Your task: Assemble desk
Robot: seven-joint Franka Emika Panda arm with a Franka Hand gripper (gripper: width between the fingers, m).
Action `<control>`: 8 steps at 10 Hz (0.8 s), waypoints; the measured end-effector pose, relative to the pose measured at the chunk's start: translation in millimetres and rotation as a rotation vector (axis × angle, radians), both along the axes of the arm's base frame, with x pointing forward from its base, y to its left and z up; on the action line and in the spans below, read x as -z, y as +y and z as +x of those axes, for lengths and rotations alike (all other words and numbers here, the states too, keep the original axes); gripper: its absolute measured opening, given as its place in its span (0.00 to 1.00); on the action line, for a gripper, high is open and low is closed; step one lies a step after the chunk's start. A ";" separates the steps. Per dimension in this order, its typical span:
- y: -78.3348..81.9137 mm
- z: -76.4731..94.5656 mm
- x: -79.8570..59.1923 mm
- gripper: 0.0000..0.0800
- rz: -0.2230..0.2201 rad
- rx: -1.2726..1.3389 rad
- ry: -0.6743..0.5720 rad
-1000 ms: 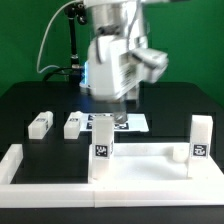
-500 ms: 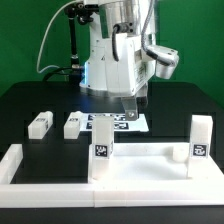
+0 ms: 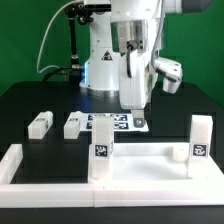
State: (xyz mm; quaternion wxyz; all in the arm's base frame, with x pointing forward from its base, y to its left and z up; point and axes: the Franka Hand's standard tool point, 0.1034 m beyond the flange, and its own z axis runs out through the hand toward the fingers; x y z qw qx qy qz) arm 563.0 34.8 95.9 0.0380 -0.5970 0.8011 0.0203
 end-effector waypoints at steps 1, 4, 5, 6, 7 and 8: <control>5.6 -0.3 2.0 0.81 0.002 -0.006 0.011; 5.9 -0.6 4.0 0.81 0.006 -0.008 0.011; 9.8 -0.1 8.3 0.81 -0.007 -0.025 0.004; 8.7 -0.6 15.0 0.81 -0.031 -0.065 -0.031; 4.6 -11.3 29.2 0.81 -0.065 -0.102 -0.051; 3.4 -18.2 45.3 0.81 -0.117 -0.092 -0.128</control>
Offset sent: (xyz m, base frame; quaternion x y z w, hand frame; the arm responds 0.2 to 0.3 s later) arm 0.0000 0.0000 0.0000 0.0000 0.0000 0.0000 1.0000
